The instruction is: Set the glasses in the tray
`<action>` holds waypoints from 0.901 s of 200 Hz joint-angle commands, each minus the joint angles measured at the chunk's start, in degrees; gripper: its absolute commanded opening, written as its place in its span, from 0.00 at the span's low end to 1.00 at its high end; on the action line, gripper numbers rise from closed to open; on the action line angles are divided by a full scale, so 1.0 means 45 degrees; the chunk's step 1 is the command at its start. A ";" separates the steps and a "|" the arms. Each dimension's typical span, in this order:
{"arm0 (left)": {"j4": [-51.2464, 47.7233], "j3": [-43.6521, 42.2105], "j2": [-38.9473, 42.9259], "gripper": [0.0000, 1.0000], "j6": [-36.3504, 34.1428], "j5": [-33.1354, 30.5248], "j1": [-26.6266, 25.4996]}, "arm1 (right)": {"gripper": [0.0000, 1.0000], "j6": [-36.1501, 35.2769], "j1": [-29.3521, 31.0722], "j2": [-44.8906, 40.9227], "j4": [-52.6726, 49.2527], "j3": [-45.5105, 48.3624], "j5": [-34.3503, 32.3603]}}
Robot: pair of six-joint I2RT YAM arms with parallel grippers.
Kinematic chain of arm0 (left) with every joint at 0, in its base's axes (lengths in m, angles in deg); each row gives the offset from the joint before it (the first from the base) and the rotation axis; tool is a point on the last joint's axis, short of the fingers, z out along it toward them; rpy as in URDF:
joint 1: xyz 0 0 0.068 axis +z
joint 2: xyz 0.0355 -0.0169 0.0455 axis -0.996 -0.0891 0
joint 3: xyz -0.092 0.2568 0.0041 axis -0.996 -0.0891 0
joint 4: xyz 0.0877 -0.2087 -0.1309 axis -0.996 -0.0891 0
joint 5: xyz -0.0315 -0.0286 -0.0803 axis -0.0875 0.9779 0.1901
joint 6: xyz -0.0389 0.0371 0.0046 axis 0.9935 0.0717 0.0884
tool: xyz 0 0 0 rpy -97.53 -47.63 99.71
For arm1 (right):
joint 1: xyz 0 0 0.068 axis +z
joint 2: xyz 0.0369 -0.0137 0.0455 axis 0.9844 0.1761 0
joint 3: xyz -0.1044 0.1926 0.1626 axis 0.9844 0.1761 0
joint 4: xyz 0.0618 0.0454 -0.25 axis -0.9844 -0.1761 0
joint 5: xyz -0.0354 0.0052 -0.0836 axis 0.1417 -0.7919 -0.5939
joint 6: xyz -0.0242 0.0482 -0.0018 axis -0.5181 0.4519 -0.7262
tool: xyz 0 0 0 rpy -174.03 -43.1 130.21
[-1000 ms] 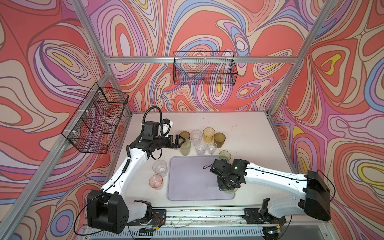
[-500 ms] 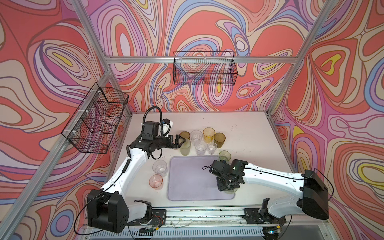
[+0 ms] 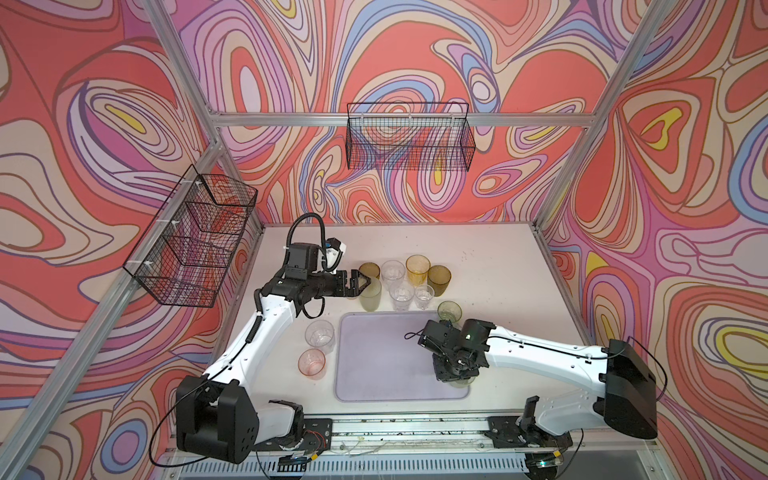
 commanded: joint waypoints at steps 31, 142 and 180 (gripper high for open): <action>-0.0609 0.0553 -0.0322 0.93 -0.0234 -0.0148 -0.0072 | 0.29 0.0095 0.0081 -0.0587 -0.1005 -0.1168 -0.0684; -0.0733 0.0573 -0.0252 0.94 -0.0332 -0.0226 -0.0078 | 0.44 -0.2227 -0.1009 -0.0373 -0.3333 -0.4514 -0.2900; -0.0727 0.0572 -0.0151 0.94 -0.0310 -0.0153 -0.0069 | 0.44 -0.3901 -0.2733 -0.0244 -0.2754 -0.5239 -0.2338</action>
